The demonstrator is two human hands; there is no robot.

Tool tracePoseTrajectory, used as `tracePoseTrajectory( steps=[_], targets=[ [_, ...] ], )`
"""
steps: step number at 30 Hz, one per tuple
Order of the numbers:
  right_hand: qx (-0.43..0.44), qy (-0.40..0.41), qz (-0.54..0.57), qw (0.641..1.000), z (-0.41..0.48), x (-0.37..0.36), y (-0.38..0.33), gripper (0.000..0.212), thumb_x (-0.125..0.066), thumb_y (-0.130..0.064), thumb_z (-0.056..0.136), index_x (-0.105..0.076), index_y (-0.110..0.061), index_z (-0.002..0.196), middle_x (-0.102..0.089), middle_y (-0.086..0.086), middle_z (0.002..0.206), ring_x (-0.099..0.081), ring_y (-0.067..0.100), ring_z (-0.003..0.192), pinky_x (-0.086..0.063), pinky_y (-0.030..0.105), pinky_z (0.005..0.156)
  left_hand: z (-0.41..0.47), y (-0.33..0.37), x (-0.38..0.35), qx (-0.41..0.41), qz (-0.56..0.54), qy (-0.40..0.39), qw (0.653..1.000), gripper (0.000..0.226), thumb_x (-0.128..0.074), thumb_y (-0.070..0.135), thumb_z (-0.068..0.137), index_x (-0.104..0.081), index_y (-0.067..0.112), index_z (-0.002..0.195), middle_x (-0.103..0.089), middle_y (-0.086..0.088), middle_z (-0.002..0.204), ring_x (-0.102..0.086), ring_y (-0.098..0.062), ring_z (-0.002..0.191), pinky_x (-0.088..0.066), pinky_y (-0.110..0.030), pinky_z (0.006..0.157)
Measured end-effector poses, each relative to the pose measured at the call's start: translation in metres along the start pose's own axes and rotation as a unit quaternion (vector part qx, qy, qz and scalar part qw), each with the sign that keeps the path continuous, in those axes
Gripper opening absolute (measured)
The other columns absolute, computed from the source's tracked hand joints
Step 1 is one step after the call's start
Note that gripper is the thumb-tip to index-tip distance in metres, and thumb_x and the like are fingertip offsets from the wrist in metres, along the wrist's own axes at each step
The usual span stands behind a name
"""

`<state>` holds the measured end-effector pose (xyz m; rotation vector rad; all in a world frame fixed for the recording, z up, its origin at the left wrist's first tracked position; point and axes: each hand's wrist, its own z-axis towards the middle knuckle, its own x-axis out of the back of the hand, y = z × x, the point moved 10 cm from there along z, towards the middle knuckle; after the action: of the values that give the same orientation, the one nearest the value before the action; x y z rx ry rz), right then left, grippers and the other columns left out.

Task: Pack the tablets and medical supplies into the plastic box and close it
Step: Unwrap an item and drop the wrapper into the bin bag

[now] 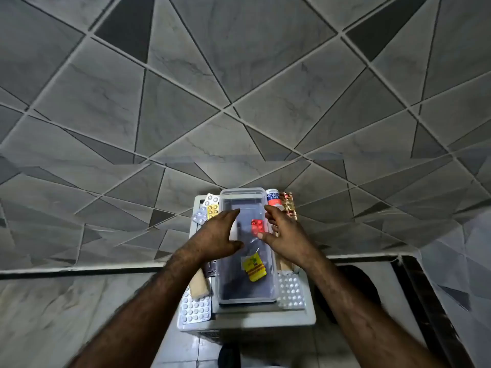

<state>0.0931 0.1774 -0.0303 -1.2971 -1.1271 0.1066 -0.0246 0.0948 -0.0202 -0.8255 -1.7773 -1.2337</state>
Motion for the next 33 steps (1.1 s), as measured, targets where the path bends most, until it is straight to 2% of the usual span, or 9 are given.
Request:
tracePoseTrajectory(
  steps=[4, 10, 13, 17, 19, 21, 24, 28, 33],
  targets=[
    [-0.024, -0.039, -0.057, 0.997, 0.006, -0.018, 0.010, 0.074, -0.071, -0.026, 0.083, -0.034, -0.021, 0.146, -0.049, 0.009, 0.145, -0.049, 0.025, 0.131, -0.042, 0.043, 0.108, 0.013, -0.012, -0.009, 0.001, 0.068, -0.014, 0.998, 0.089, -0.070, 0.039, 0.078, -0.025, 0.013, 0.151, -0.035, -0.008, 0.155, -0.033, -0.025, 0.142, -0.028, -0.034, 0.116],
    [-0.036, -0.085, -0.110, 0.990, 0.021, -0.043, 0.014, 0.076, -0.071, -0.024, 0.083, -0.032, -0.017, 0.148, -0.046, 0.012, 0.145, -0.048, 0.026, 0.129, -0.042, 0.037, 0.107, 0.029, -0.025, -0.029, 0.022, 0.149, -0.069, 0.986, 0.091, -0.062, 0.045, 0.082, -0.015, 0.016, 0.153, -0.021, -0.004, 0.160, -0.012, -0.023, 0.150, -0.009, -0.045, 0.120],
    [-0.043, -0.109, -0.147, 0.982, 0.029, -0.056, 0.016, 0.079, -0.072, -0.024, 0.081, -0.030, -0.012, 0.148, -0.043, 0.013, 0.148, -0.045, 0.028, 0.133, -0.039, 0.036, 0.109, 0.036, -0.028, -0.035, 0.025, 0.179, -0.091, 0.979, 0.089, -0.060, 0.046, 0.082, -0.015, 0.016, 0.153, -0.020, -0.004, 0.160, -0.009, -0.025, 0.150, -0.006, -0.049, 0.119],
    [-0.048, -0.135, -0.196, 0.970, 0.035, -0.066, 0.015, 0.071, -0.068, -0.021, 0.083, -0.034, -0.009, 0.144, -0.042, 0.014, 0.148, -0.041, 0.031, 0.135, -0.037, 0.038, 0.109, 0.037, -0.025, -0.033, 0.025, 0.237, -0.063, 0.969, 0.074, -0.060, 0.041, 0.082, -0.031, 0.015, 0.145, -0.035, -0.007, 0.151, -0.027, -0.033, 0.141, -0.018, -0.049, 0.114],
    [-0.052, -0.135, -0.206, 0.968, 0.039, -0.066, 0.015, 0.063, -0.065, -0.020, 0.084, -0.038, -0.009, 0.140, -0.044, 0.014, 0.145, -0.042, 0.031, 0.134, -0.038, 0.039, 0.109, 0.037, -0.023, -0.032, 0.030, 0.250, -0.042, 0.967, 0.063, -0.060, 0.037, 0.081, -0.039, 0.015, 0.137, -0.046, -0.008, 0.140, -0.039, -0.034, 0.128, -0.028, -0.046, 0.103],
    [-0.054, -0.132, -0.217, 0.966, 0.043, -0.066, 0.016, 0.058, -0.064, -0.019, 0.084, -0.042, -0.008, 0.136, -0.046, 0.014, 0.142, -0.043, 0.031, 0.132, -0.038, 0.037, 0.107, 0.035, -0.021, -0.033, 0.034, 0.256, -0.023, 0.966, 0.057, -0.059, 0.034, 0.081, -0.042, 0.015, 0.132, -0.050, -0.010, 0.132, -0.043, -0.035, 0.120, -0.032, -0.044, 0.094],
    [-0.056, -0.125, -0.239, 0.961, 0.046, -0.066, 0.017, 0.050, -0.065, -0.017, 0.082, -0.047, -0.007, 0.128, -0.051, 0.015, 0.134, -0.049, 0.032, 0.125, -0.041, 0.036, 0.101, 0.032, -0.021, -0.036, 0.037, 0.252, -0.008, 0.967, 0.054, -0.058, 0.031, 0.082, -0.044, 0.014, 0.131, -0.054, -0.013, 0.128, -0.044, -0.036, 0.118, -0.032, -0.045, 0.093],
    [-0.045, -0.162, -0.279, 0.946, 0.038, -0.076, 0.016, 0.036, -0.061, -0.015, 0.082, -0.054, -0.007, 0.117, -0.060, 0.019, 0.120, -0.059, 0.037, 0.112, -0.050, 0.039, 0.093, 0.032, -0.020, -0.035, 0.039, 0.261, -0.006, 0.964, 0.050, -0.056, 0.023, 0.082, -0.045, 0.012, 0.130, -0.061, -0.014, 0.122, -0.046, -0.037, 0.117, -0.033, -0.045, 0.093],
    [0.018, -0.183, -0.381, 0.906, 0.016, -0.093, 0.003, 0.031, -0.046, 0.000, 0.089, -0.056, 0.000, 0.119, -0.062, 0.023, 0.118, -0.062, 0.039, 0.108, -0.050, 0.042, 0.088, 0.032, -0.016, -0.028, 0.047, 0.230, -0.010, 0.972, 0.043, -0.051, 0.028, 0.088, -0.045, 0.015, 0.128, -0.064, -0.011, 0.121, -0.054, -0.034, 0.115, -0.034, -0.041, 0.095]
  ],
)
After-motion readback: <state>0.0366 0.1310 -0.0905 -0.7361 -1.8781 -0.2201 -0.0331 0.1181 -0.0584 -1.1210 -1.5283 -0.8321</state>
